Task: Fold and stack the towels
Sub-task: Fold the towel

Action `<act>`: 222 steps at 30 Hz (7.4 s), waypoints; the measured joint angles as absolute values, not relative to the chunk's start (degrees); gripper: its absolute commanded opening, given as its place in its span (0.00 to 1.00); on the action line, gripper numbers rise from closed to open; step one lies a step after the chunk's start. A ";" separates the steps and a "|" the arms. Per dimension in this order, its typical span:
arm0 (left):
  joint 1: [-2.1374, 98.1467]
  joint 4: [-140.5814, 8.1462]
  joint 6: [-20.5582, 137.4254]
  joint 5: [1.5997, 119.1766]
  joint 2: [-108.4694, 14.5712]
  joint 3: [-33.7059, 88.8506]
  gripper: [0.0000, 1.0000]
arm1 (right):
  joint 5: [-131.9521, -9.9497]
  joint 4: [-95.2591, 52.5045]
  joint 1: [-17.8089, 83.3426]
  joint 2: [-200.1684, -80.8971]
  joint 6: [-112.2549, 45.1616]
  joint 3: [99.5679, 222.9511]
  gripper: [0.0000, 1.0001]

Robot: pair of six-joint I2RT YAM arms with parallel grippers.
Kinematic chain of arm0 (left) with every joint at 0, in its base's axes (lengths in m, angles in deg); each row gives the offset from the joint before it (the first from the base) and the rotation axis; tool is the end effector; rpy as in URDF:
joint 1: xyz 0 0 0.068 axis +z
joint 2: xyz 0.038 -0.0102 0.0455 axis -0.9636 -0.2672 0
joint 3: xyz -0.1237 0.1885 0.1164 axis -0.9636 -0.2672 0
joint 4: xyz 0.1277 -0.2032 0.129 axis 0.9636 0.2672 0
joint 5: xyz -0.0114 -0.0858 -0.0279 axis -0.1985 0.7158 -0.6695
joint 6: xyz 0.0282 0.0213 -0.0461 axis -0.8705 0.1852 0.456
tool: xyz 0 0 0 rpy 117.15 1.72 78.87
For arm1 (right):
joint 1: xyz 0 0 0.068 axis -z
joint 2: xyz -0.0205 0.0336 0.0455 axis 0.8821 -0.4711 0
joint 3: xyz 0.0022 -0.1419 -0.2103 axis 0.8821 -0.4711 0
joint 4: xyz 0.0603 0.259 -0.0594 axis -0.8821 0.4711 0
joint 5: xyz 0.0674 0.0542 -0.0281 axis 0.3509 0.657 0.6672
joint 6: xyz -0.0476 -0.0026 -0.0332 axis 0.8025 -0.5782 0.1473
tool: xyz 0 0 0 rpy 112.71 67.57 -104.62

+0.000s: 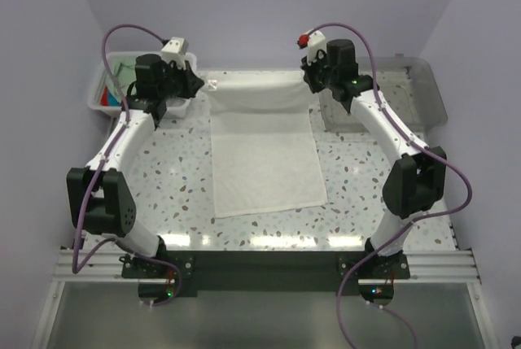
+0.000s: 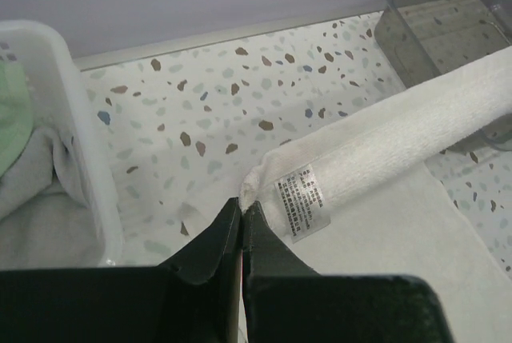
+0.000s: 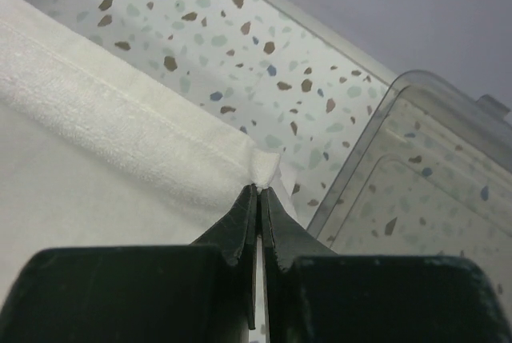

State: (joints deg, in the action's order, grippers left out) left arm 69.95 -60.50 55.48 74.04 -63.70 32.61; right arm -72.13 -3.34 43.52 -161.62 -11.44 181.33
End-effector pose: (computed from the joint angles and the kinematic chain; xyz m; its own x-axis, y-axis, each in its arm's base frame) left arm 0.3970 -0.0473 0.3134 -0.3776 -0.1095 -0.9195 0.3740 0.8903 -0.2596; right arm 0.4139 0.1424 0.3340 -0.2802 -0.3692 -0.8861 -0.5017 0.8433 -0.1928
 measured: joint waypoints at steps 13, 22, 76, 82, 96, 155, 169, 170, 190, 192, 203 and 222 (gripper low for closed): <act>69.33 -54.40 57.36 78.32 -51.75 16.61 0.00 | -70.36 8.42 43.24 -154.30 -20.08 170.53 0.00; 66.95 -49.76 57.33 77.36 -45.15 10.08 0.00 | -71.56 9.60 42.32 -147.87 -24.05 161.76 0.00; 63.89 -44.04 72.26 72.81 -52.27 -7.14 0.00 | -70.06 9.75 40.90 -157.21 -40.16 146.25 0.00; 63.81 -45.24 73.31 71.18 -54.63 -7.01 0.00 | -69.99 9.16 40.92 -159.37 -41.08 146.25 0.00; 63.54 -44.63 72.66 67.77 -55.31 -0.09 0.00 | -73.44 9.75 40.97 -153.51 -41.32 148.65 0.00; 58.34 -38.68 75.89 64.20 -32.08 -10.71 0.85 | -75.87 10.61 37.95 -141.78 -40.29 140.85 0.60; 58.34 -38.01 76.42 62.74 -30.35 -10.75 0.85 | -82.21 10.06 29.38 -158.91 -37.76 152.02 0.52; 58.34 -37.94 76.42 62.65 -30.28 -10.75 0.85 | -82.60 10.45 29.27 -159.37 -37.72 151.99 0.50; 58.34 -37.72 77.99 62.56 -29.58 -13.05 0.85 | -80.92 13.25 28.49 -144.07 -39.68 137.22 0.28; 58.34 -37.66 78.60 62.65 -29.34 -13.66 0.85 | -79.28 12.90 28.40 -142.45 -40.67 134.62 0.28; 58.30 -36.06 81.68 62.78 -25.98 -15.47 0.83 | -75.96 12.75 28.18 -133.40 -48.01 123.62 0.41; 57.60 -45.44 82.62 61.43 -50.61 -0.63 0.53 | -79.11 2.54 35.68 -146.83 -47.88 137.24 0.34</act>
State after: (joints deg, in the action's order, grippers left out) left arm 57.60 -45.44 82.62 61.43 -50.61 -0.63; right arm -79.11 2.54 35.68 -146.83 -47.88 137.24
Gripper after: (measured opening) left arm 0.542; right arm 0.342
